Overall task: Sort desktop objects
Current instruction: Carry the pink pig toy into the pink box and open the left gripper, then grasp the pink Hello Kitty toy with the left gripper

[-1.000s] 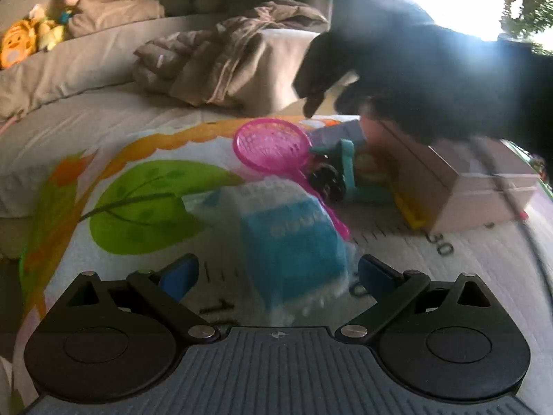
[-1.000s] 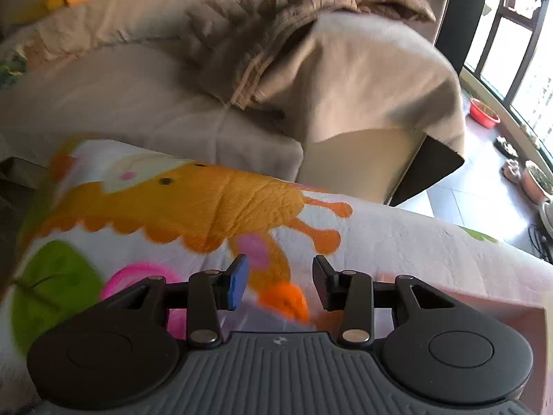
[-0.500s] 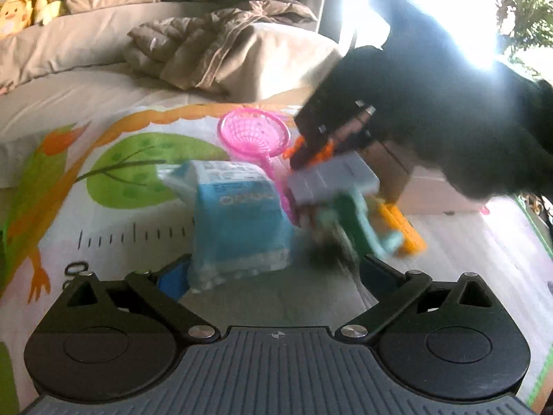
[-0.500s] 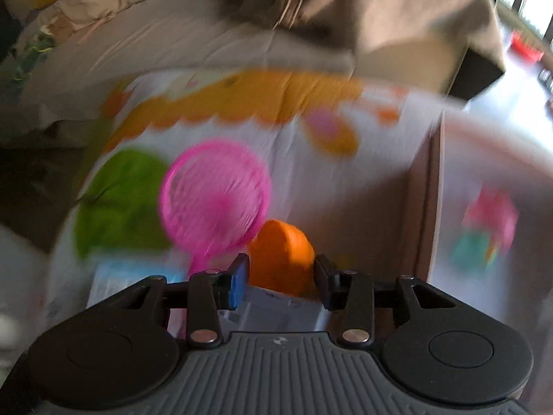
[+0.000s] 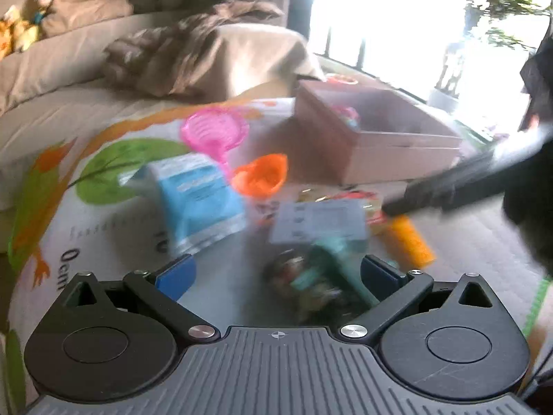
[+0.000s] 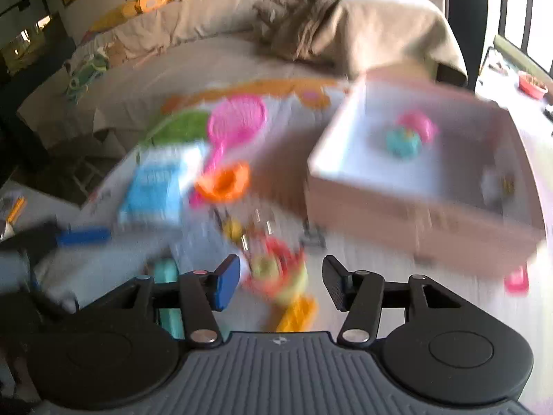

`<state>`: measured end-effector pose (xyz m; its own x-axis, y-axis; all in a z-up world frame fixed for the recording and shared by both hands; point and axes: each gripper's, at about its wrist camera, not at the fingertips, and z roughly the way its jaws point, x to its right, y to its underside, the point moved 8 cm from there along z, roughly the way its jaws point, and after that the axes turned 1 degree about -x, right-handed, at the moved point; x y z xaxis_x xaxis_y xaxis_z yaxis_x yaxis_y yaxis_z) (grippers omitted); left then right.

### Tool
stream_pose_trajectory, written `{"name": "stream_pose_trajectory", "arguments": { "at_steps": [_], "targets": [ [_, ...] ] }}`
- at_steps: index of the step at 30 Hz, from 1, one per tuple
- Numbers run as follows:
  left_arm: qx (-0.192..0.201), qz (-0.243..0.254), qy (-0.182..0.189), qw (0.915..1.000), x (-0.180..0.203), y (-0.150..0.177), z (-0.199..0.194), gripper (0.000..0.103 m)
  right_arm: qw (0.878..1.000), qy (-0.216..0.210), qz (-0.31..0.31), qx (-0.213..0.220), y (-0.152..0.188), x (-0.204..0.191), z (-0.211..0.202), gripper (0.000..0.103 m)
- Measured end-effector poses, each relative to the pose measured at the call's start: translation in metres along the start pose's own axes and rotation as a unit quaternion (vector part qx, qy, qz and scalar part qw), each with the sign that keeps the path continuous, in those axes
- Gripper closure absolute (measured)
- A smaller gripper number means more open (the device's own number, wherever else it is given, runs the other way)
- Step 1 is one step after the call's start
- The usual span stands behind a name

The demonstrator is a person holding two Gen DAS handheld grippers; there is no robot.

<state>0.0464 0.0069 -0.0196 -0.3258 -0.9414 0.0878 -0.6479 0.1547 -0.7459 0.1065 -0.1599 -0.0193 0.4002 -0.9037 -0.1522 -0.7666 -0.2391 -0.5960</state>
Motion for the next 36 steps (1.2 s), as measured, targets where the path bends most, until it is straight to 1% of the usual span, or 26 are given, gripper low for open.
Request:
{"name": "stream_pose_trajectory", "arguments": {
  "at_steps": [2,4,6,7,8,10,11,12,13,14,15,17,19,21,22,23,24,25,26,28,29,31,33,34,35,36],
  "targets": [
    [-0.002,0.023,0.007,0.9997,0.016,-0.001,0.001,0.000,0.999,0.035,-0.015,-0.007,0.018,0.008,0.002,0.054],
    [-0.007,0.050,0.012,0.9987,0.030,0.001,0.004,0.000,0.996,0.078,-0.028,0.017,0.030,0.020,-0.004,0.054],
    [-0.015,0.068,0.000,0.9976,0.039,0.005,0.012,0.000,0.990,0.134,-0.033,0.038,0.036,0.035,-0.012,0.054],
    [-0.019,0.073,-0.012,0.9971,0.039,0.006,0.017,0.000,0.987,0.153,-0.031,0.048,0.038,0.041,-0.016,0.054],
    [-0.023,0.075,-0.027,0.9966,0.037,0.006,0.022,0.000,0.986,0.158,-0.022,0.053,0.042,0.047,-0.021,0.054],
    [-0.025,0.070,-0.048,0.9961,0.032,0.001,0.029,0.000,0.988,0.141,0.000,0.062,0.048,0.054,-0.029,0.054],
    [-0.022,0.068,-0.050,0.9962,0.031,-0.003,0.031,0.000,0.989,0.134,0.004,0.067,0.049,0.055,-0.033,0.049],
    [-0.019,0.069,-0.050,0.9962,0.031,-0.006,0.032,0.000,0.989,0.130,0.007,0.075,0.051,0.055,-0.036,0.040],
    [-0.014,0.073,-0.052,0.9959,0.033,-0.010,0.034,0.000,0.988,0.129,0.008,0.083,0.053,0.055,-0.037,0.036],
    [-0.010,0.078,-0.056,0.9953,0.034,-0.012,0.036,0.000,0.987,0.130,0.008,0.090,0.055,0.054,-0.037,0.029],
    [-0.007,0.087,-0.068,0.9938,0.032,-0.015,0.039,0.000,0.987,0.129,0.009,0.094,0.058,0.053,-0.037,0.024],
    [-0.006,0.096,-0.104,0.9899,0.019,-0.017,0.041,0.000,0.987,0.125,0.014,0.096,0.064,0.049,-0.036,0.020],
    [-0.011,0.085,-0.128,0.9881,0.000,-0.020,0.041,0.000,0.988,0.117,0.015,0.096,0.068,0.045,-0.031,0.016],
    [-0.011,0.077,-0.158,0.9843,-0.015,-0.023,0.038,0.000,0.988,0.114,0.012,0.102,0.075,0.041,-0.030,0.007],
    [-0.007,0.078,-0.174,0.9817,-0.021,-0.026,0.036,0.000,0.988,0.116,0.011,0.103,0.078,0.041,-0.028,0.006],
    [-0.003,0.077,-0.180,0.9807,-0.024,-0.028,0.033,0.000,0.988,0.118,0.012,0.103,0.079,0.041,-0.027,0.005],
    [0.002,0.072,-0.178,0.9814,-0.026,-0.031,0.030,0.000,0.988,0.116,0.016,0.101,0.081,0.042,-0.025,0.004],
    [0.010,0.060,-0.166,0.9843,-0.023,-0.034,0.024,0.000,0.989,0.112,0.021,0.097,0.082,0.043,-0.023,0.004],
    [0.017,0.050,-0.147,0.9877,-0.018,-0.037,0.019,0.000,0.989,0.109,0.027,0.095,0.083,0.044,-0.022,0.004],
    [0.033,0.036,-0.093,0.9945,0.000,-0.042,0.010,0.000,0.989,0.106,0.040,0.096,0.084,0.050,-0.023,0.004],
    [0.035,0.033,-0.070,0.9964,0.011,-0.043,0.009,0.000,0.988,0.107,0.046,0.100,0.084,0.052,-0.025,0.004],
    [0.025,0.031,-0.035,0.9986,0.034,-0.042,0.019,0.000,0.986,0.113,0.058,0.112,0.082,0.060,-0.030,0.004],
    [0.007,0.038,-0.020,0.9990,0.052,-0.037,0.035,0.001,0.982,0.128,0.067,0.124,0.080,0.069,-0.036,0.004],
    [-0.001,0.043,-0.023,0.9988,0.059,-0.035,0.045,0.001,0.980,0.135,0.070,0.129,0.079,0.073,-0.039,0.004],
    [-0.007,0.045,-0.027,0.9986,0.064,-0.034,0.053,0.006,0.978,0.140,0.072,0.133,0.080,0.076,-0.042,0.004],
    [-0.013,0.045,-0.027,0.9985,0.068,-0.033,0.061,0.013,0.977,0.145,0.075,0.137,0.082,0.079,-0.046,0.004]
  ]
}}
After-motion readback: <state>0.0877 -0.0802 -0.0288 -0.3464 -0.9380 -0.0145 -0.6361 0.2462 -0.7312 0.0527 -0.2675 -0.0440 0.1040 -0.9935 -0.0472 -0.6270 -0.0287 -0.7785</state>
